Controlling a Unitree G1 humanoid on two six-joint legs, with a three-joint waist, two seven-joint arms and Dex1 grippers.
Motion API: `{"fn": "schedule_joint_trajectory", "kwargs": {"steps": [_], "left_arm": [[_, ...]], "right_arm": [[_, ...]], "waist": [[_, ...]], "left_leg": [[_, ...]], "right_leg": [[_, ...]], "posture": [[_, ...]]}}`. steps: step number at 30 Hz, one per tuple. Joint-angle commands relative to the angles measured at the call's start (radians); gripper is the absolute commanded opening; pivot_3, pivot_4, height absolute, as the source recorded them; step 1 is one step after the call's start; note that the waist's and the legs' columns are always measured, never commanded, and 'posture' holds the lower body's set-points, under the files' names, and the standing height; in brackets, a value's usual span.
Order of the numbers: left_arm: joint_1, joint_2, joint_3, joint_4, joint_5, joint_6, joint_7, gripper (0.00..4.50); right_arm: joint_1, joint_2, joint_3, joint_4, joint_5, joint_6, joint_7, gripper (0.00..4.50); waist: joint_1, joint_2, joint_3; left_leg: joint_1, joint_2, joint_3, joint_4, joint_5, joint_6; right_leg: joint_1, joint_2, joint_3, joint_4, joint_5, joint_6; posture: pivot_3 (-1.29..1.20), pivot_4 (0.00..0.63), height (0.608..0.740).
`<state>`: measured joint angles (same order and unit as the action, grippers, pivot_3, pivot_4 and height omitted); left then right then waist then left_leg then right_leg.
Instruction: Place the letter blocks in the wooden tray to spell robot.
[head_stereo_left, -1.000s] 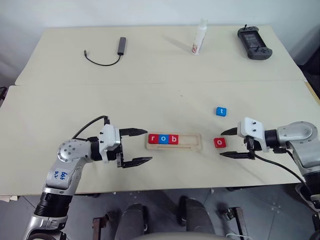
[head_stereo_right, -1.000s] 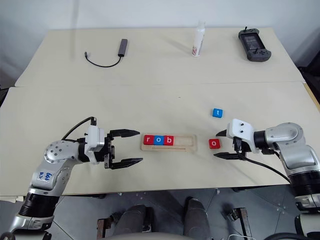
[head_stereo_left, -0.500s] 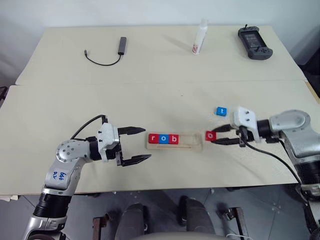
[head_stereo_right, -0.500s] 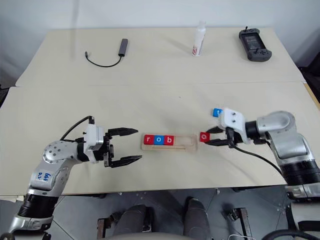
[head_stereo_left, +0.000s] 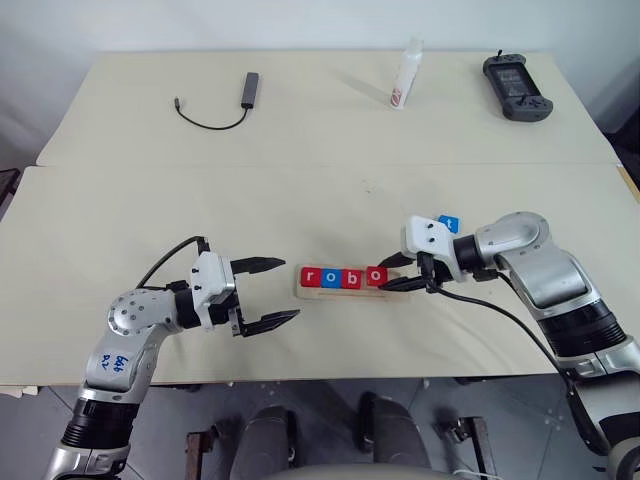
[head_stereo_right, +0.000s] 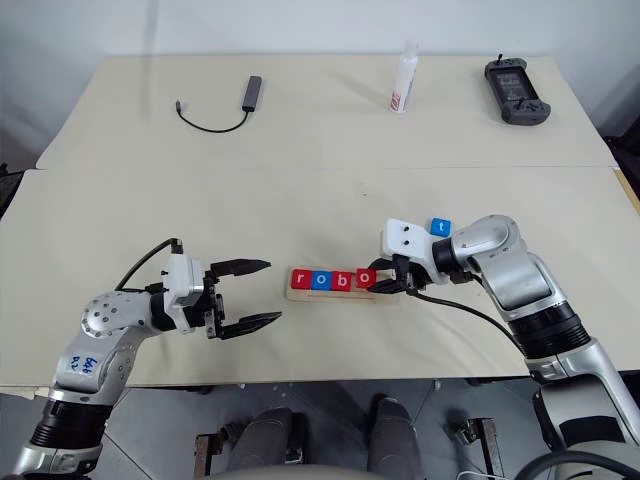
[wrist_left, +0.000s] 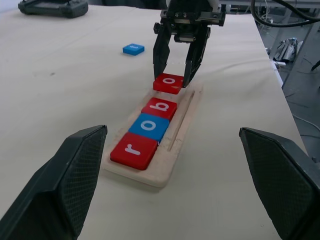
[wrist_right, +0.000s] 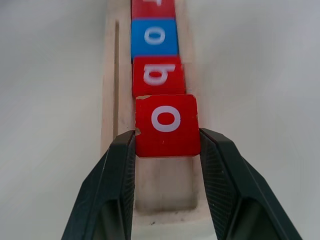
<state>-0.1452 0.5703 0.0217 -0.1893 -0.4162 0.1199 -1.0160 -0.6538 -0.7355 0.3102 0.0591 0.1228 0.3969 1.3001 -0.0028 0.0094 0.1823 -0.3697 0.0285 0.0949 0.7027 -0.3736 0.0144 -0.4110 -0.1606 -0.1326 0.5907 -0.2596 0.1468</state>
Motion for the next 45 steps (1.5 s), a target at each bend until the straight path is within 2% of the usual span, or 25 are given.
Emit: {"fn": "schedule_joint_trajectory", "kwargs": {"steps": [1, 4, 8, 13, 20, 23, 29, 34, 39, 45], "left_arm": [[0.006, 0.008, 0.016, -0.048, -0.007, -0.011, 0.012, 4.50], [0.007, 0.007, 0.016, -0.048, -0.007, -0.012, 0.017, 4.50], [0.010, 0.008, 0.016, -0.050, -0.008, -0.014, 0.021, 4.50], [0.006, 0.011, 0.018, -0.042, -0.007, -0.017, 0.019, 4.50], [-0.010, 0.002, 0.004, -0.022, -0.002, -0.027, 0.011, 4.50], [-0.021, 0.001, -0.001, -0.014, -0.002, -0.028, 0.009, 4.50], [-0.034, 0.001, -0.002, -0.003, -0.001, -0.029, 0.004, 4.50], [-0.031, -0.001, 0.000, -0.010, 0.001, -0.026, 0.013, 4.50], [-0.023, 0.001, 0.005, -0.018, -0.002, -0.023, 0.019, 4.50], [-0.028, 0.000, 0.005, -0.016, -0.002, -0.023, 0.024, 4.50]], "right_arm": [[-0.011, 0.010, -0.002, -0.008, -0.006, 0.006, -0.010, 1.46], [-0.007, 0.019, 0.005, -0.004, -0.014, 0.013, -0.015, 1.46], [-0.004, 0.032, 0.005, -0.012, -0.015, 0.032, -0.027, 2.79], [0.017, -0.010, -0.052, -0.071, 0.048, 0.061, 0.017, 4.45], [0.039, -0.009, -0.140, -0.042, 0.088, 0.017, -0.028, 4.45], [0.015, 0.027, -0.160, 0.010, 0.080, 0.011, -0.089, 3.85], [-0.014, 0.065, -0.122, 0.093, 0.016, -0.069, -0.145, 1.77], [0.010, 0.081, -0.082, 0.054, 0.012, -0.055, -0.123, 0.09], [0.023, 0.097, -0.080, 0.010, 0.039, 0.015, -0.128, 0.01], [0.037, 0.095, -0.079, -0.008, 0.033, 0.013, -0.133, 0.01]], "waist": [[0.001, 0.000, 0.000], [0.000, 0.000, 0.000], [0.000, 0.000, 0.000], [0.001, 0.000, 0.000], [0.000, 0.000, 0.000], [0.000, 0.000, 0.000], [-0.001, 0.000, 0.000], [-0.001, 0.000, 0.000], [-0.001, 0.000, 0.000], [-0.001, 0.000, 0.000]], "left_leg": [[0.000, 0.000, 0.000, 0.000, 0.000, 0.000], [0.000, 0.000, 0.000, 0.000, 0.000, 0.000], [0.000, 0.000, 0.000, 0.000, 0.000, 0.000], [0.000, 0.000, 0.000, 0.000, 0.000, 0.000], [0.000, 0.000, 0.000, 0.000, 0.000, 0.000], [0.000, 0.000, 0.000, 0.000, 0.000, 0.000], [0.000, 0.000, 0.001, 0.000, 0.000, 0.000], [0.000, 0.000, 0.001, 0.000, 0.000, 0.000], [0.000, 0.000, 0.000, 0.000, 0.000, 0.000], [0.000, 0.000, 0.000, 0.000, 0.000, 0.000]], "right_leg": [[0.000, 0.000, 0.000, 0.000, 0.000, 0.000], [0.000, 0.000, 0.000, 0.000, 0.000, 0.000], [0.000, 0.000, 0.000, 0.000, 0.000, 0.000], [0.000, 0.000, 0.000, 0.000, 0.000, 0.000], [0.000, 0.000, 0.000, 0.000, 0.000, 0.000], [0.000, 0.000, 0.000, 0.000, 0.000, 0.000], [0.000, 0.000, 0.000, 0.000, 0.000, 0.000], [0.000, 0.000, 0.000, 0.000, 0.000, 0.000], [0.000, 0.000, 0.000, 0.000, 0.000, 0.000], [0.000, 0.000, 0.000, 0.000, 0.000, 0.000]], "posture": [[0.00, 0.150, 0.740], [0.00, 0.150, 0.740], [0.00, 0.150, 0.740], [0.00, 0.150, 0.740], [0.00, 0.150, 0.740], [0.00, 0.150, 0.740], [0.00, 0.150, 0.740], [0.00, 0.150, 0.740], [0.00, 0.150, 0.740], [0.00, 0.150, 0.740]]}}
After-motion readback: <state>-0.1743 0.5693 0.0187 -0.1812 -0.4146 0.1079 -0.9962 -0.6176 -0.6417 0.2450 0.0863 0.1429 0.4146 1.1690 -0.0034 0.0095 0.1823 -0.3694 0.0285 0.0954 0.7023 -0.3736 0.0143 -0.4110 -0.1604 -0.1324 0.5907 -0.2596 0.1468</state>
